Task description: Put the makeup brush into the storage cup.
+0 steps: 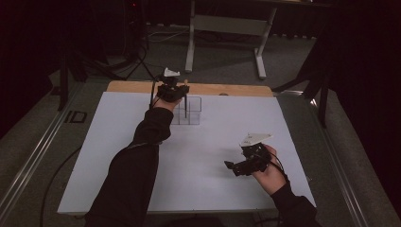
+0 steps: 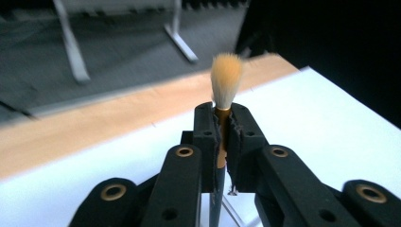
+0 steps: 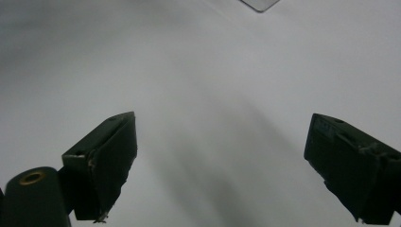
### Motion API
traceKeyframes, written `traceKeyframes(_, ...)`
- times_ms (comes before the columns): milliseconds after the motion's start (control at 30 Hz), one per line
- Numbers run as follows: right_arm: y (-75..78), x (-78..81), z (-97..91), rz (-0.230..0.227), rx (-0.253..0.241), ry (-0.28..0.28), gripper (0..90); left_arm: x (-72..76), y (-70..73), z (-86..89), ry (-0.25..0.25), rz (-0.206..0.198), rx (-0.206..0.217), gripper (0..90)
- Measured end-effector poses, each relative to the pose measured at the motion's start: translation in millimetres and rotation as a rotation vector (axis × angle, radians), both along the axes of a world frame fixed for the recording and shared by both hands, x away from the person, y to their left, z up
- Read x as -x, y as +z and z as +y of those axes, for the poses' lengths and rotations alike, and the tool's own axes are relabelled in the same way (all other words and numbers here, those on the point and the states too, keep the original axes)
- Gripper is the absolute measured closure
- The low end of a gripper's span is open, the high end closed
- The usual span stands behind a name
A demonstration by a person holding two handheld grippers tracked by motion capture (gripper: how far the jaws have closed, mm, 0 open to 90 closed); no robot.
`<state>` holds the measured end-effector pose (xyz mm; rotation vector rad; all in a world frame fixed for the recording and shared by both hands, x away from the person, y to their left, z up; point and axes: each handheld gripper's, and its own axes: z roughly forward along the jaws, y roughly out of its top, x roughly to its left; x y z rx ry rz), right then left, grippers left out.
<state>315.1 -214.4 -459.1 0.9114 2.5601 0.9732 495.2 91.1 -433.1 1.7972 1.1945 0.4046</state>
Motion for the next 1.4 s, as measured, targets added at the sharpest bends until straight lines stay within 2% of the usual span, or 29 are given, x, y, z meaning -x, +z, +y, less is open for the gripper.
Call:
traceKeyframes(33,0.0,0.0,0.0,0.003,-0.001,-0.001,10.1,-0.5,-0.1,-0.8,0.017,0.014,-0.016,59.2)
traceKeyframes(67,0.0,-0.1,0.0,0.001,0.000,-0.001,10.1,-1.0,-0.1,-1.0,0.029,0.029,-0.018,52.8)
traceKeyframes(133,0.1,0.0,-0.1,0.002,-0.001,-0.001,10.1,-2.6,1.3,-0.7,0.039,0.061,-0.026,34.5)
traceKeyframes(167,0.1,-0.1,-0.1,0.000,0.000,-0.001,10.1,-2.5,2.7,-0.1,0.051,0.060,-0.032,29.2)
traceKeyframes(267,0.3,-0.3,0.0,-0.007,-0.001,-0.002,10.1,-0.4,9.9,2.4,0.070,0.042,-0.018,23.6)
traceKeyframes(333,0.5,-0.4,0.0,-0.005,-0.001,-0.002,10.1,1.0,15.3,2.1,0.084,0.033,-0.027,19.0)
traceKeyframes(367,0.5,-0.4,0.0,-0.007,-0.002,-0.004,10.1,1.4,17.6,2.1,0.082,0.038,-0.029,18.7)
traceKeyframes(500,0.8,-0.8,-0.5,-0.007,-0.003,-0.007,10.1,4.0,26.3,2.1,0.115,0.045,-0.048,8.2)
traceKeyframes(600,1.3,-0.7,-0.4,-0.006,-0.005,-0.009,10.1,6.9,33.1,4.7,0.122,0.042,-0.034,4.6)
traceKeyframes(633,1.2,-0.7,-0.3,-0.007,-0.005,-0.009,10.1,7.7,34.9,5.9,0.115,0.048,-0.028,4.3)
traceKeyframes(667,1.1,-0.9,-0.2,-0.009,-0.004,-0.009,10.1,8.5,36.2,7.2,0.099,0.056,-0.025,0.0)
traceKeyframes(700,1.0,-1.1,-0.1,-0.008,-0.003,-0.008,10.1,9.8,37.8,8.4,0.073,0.061,-0.006,0.0)
traceKeyframes(800,1.1,-1.3,0.0,-0.006,-0.004,-0.008,10.1,15.7,44.4,11.0,0.047,0.046,0.010,0.0)
traceKeyframes(933,0.5,-1.5,0.4,-0.004,-0.002,-0.013,10.0,22.4,50.5,13.0,0.028,0.059,0.000,0.0)
traceKeyframes(1000,0.5,-1.4,1.0,-0.005,-0.001,-0.013,10.1,25.9,54.0,14.7,0.014,0.076,0.014,0.0)
traceKeyframes(1067,0.7,-1.3,1.6,-0.007,0.000,-0.013,10.1,29.9,56.8,17.3,0.000,0.074,0.020,0.0)
traceKeyframes(1167,0.4,-1.4,2.0,-0.005,0.002,-0.011,10.1,37.4,59.8,20.7,-0.011,0.061,0.000,0.0)
traceKeyframes(1300,0.0,-1.4,2.6,-0.007,0.004,-0.008,10.1,47.5,61.7,27.3,-0.027,0.071,0.028,0.0)
traceKeyframes(1400,0.2,-1.3,3.0,-0.007,0.003,-0.007,10.1,55.6,63.2,33.2,-0.034,0.064,0.049,0.0)
